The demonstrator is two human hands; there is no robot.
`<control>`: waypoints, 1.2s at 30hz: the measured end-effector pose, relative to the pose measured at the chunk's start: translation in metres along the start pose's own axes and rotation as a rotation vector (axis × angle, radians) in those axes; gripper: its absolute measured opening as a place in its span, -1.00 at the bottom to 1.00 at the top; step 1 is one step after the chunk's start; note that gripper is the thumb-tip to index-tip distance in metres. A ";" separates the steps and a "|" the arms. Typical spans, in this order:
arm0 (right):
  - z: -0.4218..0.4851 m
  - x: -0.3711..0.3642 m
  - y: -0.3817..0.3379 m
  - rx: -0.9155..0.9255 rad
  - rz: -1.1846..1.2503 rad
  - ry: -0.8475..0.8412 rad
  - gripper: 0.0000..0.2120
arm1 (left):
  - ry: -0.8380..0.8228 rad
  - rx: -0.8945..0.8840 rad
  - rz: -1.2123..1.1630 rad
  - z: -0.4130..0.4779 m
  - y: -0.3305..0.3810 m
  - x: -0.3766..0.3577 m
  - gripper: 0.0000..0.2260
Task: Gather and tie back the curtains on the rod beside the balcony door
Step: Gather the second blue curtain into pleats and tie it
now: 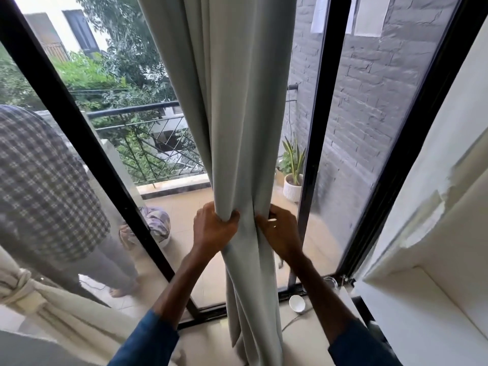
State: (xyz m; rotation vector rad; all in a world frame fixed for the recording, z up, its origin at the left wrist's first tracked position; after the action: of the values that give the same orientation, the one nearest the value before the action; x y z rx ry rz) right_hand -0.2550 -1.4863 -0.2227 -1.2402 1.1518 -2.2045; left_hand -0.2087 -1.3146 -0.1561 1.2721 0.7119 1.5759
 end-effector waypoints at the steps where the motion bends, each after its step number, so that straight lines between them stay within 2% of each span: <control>1: -0.011 -0.007 -0.002 0.024 -0.028 0.024 -0.91 | -0.036 0.007 -0.027 -0.004 -0.009 -0.003 -0.83; 5: -0.056 -0.026 -0.009 0.133 -0.099 0.113 -0.88 | -0.134 0.059 -0.253 -0.031 -0.034 -0.022 -0.81; 6: -0.064 -0.028 -0.012 0.135 -0.092 0.086 -0.84 | -0.140 0.073 -0.299 -0.038 -0.036 -0.027 -0.77; 8: -0.072 -0.031 -0.015 0.132 -0.092 -0.001 -0.64 | -0.111 0.081 -0.361 -0.049 -0.040 -0.032 -0.68; 10: -0.074 -0.027 -0.012 0.168 -0.099 -0.112 -0.57 | -0.052 0.062 -0.390 -0.051 -0.041 -0.033 -0.70; 13: -0.065 -0.012 0.005 0.226 -0.152 -0.324 -0.57 | -0.001 0.053 -0.339 -0.044 -0.040 -0.030 -0.76; 15: -0.053 0.003 0.020 0.204 -0.201 -0.406 -0.69 | 0.010 0.055 -0.291 -0.039 -0.042 -0.026 -0.72; 17: -0.041 0.016 0.035 0.215 -0.222 -0.396 -0.80 | 0.015 0.058 -0.238 -0.035 -0.048 -0.022 -0.70; 19: -0.032 0.024 0.049 0.200 -0.241 -0.356 -0.64 | 0.016 0.075 -0.201 -0.034 -0.054 -0.018 -0.68; 21: -0.027 0.028 0.056 0.134 -0.288 -0.337 -0.56 | 0.018 0.088 -0.176 -0.035 -0.057 -0.015 -0.67; 24: -0.024 0.034 0.061 0.066 -0.314 -0.330 -0.64 | 0.031 0.087 -0.128 -0.037 -0.052 -0.013 -0.70; 26: -0.027 0.037 0.060 0.037 -0.305 -0.362 -0.72 | 0.055 0.106 -0.105 -0.035 -0.052 -0.010 -0.68; 32: -0.038 0.058 0.062 0.007 -0.234 -0.451 -0.77 | 0.185 0.183 -0.030 -0.020 -0.062 0.001 -0.63; 36: -0.065 0.031 0.057 -0.043 -0.293 -0.587 -0.76 | 0.206 0.188 -0.007 -0.017 -0.051 -0.004 -0.65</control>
State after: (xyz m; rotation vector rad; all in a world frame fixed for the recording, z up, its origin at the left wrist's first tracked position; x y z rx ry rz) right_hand -0.3303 -1.5094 -0.2692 -2.0004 0.8178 -1.7913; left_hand -0.2093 -1.2970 -0.2075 1.2495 1.0132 1.6815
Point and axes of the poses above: each hand's wrist, its own z-axis towards the middle knuckle, its own x-axis out of the back of the hand, y = z × x, the point moved 3 cm from there along z, towards the middle knuckle, and after that the axes turned 14 degrees about -z, right-handed, at the moved point
